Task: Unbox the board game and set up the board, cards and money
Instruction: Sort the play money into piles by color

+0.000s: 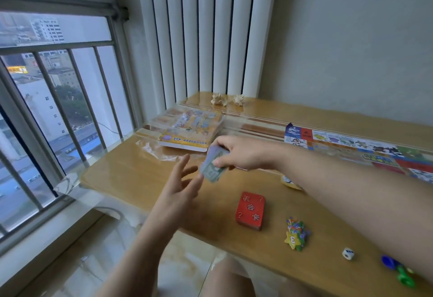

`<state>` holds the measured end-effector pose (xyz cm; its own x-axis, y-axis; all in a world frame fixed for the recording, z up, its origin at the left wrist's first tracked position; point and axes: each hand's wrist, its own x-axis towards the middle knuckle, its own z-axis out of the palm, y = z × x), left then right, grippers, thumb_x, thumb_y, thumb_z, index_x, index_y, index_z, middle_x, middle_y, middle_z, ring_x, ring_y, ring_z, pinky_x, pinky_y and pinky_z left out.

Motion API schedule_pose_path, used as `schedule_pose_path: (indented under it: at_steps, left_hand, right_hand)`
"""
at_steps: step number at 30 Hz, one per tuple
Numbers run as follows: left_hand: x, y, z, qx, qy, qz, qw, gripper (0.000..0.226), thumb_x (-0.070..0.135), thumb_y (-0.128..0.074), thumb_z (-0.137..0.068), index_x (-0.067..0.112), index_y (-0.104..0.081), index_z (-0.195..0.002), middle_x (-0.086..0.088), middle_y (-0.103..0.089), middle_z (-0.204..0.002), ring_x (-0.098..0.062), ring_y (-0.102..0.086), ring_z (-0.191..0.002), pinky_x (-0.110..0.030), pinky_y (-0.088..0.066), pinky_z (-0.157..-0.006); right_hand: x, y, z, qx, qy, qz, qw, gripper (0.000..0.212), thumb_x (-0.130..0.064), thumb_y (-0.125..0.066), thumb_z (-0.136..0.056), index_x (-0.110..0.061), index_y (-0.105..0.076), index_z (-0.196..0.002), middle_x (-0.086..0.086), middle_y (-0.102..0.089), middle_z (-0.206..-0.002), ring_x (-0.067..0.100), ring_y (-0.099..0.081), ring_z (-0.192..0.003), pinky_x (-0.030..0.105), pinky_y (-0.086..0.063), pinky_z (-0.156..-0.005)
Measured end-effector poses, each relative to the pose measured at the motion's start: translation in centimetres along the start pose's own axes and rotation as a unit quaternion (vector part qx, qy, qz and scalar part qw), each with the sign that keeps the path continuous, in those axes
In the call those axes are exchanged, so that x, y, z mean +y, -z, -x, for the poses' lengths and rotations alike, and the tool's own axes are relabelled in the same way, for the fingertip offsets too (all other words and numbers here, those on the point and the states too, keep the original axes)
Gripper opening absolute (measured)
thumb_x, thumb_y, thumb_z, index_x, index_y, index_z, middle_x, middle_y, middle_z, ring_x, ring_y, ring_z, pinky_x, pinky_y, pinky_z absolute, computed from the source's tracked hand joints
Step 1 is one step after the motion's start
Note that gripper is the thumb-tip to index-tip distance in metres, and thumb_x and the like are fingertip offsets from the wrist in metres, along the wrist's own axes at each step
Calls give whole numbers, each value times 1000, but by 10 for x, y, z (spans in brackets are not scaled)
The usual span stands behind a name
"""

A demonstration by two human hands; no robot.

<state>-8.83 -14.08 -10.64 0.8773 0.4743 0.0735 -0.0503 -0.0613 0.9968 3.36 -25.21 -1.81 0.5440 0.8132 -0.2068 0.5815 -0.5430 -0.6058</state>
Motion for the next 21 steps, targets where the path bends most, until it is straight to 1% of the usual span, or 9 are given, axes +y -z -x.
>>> schedule_pose_path:
  at_steps: [2,4,7,9,11,13,16,18,21]
  left_hand:
    - [16,-2,-2,-18,52,217,975,54,33,-57,-84,22,-48,-137,-2,-63,-117,-20,-61,-106,-35,-50,-88]
    - [31,-12,-5,-106,96,301,943,60,45,-52,-80,17,-53,-132,-9,-65,-117,-24,-62,-107,-40,-50,-89]
    - [53,-35,-11,-350,123,236,898,65,59,-61,-77,17,-61,-127,-9,-61,-123,-23,-58,-115,-39,-49,-97]
    - [63,-55,-18,-480,124,198,846,60,49,-73,-74,17,-64,-124,-7,-64,-118,-24,-59,-115,-37,-51,-95]
    - [74,-81,-24,-547,134,190,805,54,36,-77,-75,12,-64,-121,-9,-65,-112,-24,-62,-110,-39,-51,-94]
    - [85,-114,-21,-566,152,184,789,52,23,-77,-76,7,-59,-122,-10,-67,-106,-22,-65,-102,-40,-53,-89]
    - [94,-169,-12,-539,181,176,803,38,10,-57,-79,7,-55,-117,-10,-70,-97,-18,-69,-86,-35,-57,-75]
    - [97,-205,-5,-541,199,173,799,30,6,-57,-82,8,-57,-113,-11,-71,-96,-18,-70,-81,-32,-58,-69]
    - [100,-255,9,-530,217,186,798,34,10,-52,-77,4,-58,-110,-13,-70,-92,-18,-70,-78,-32,-58,-68]
  right_hand:
    - [-2,15,18,63,42,-40,996,24,-17,-57,-94,-12,-52,-117,6,-63,-107,19,-62,-97,30,-53,-80]
    - [-1,25,43,85,79,-95,989,23,-11,-58,-93,-11,-54,-116,6,-64,-108,18,-62,-102,34,-51,-92]
    - [7,35,85,59,86,-70,992,20,-11,-63,-90,-19,-57,-107,-1,-67,-103,12,-64,-97,33,-52,-90]
    - [17,43,111,53,66,-19,996,21,-15,-69,-86,-22,-61,-104,-5,-68,-102,8,-64,-97,27,-50,-88]
    - [28,53,135,73,47,-6,996,23,-15,-72,-83,-25,-62,-101,-11,-67,-97,-1,-62,-89,16,-49,-79]
    - [43,63,157,113,24,-33,993,25,-12,-75,-79,-26,-62,-96,-10,-67,-92,3,-65,-82,17,-51,-70]
    - [76,78,189,185,-15,-42,982,29,-12,-79,-74,-25,-61,-93,-5,-70,-89,23,-68,-84,33,-54,-72]
    - [99,86,211,223,-46,-52,972,31,-9,-81,-72,-24,-61,-91,-3,-72,-85,30,-68,-82,37,-54,-73]
    - [131,99,244,258,-81,-60,961,31,-7,-80,-72,-23,-62,-93,-6,-71,-84,25,-69,-80,33,-53,-74]
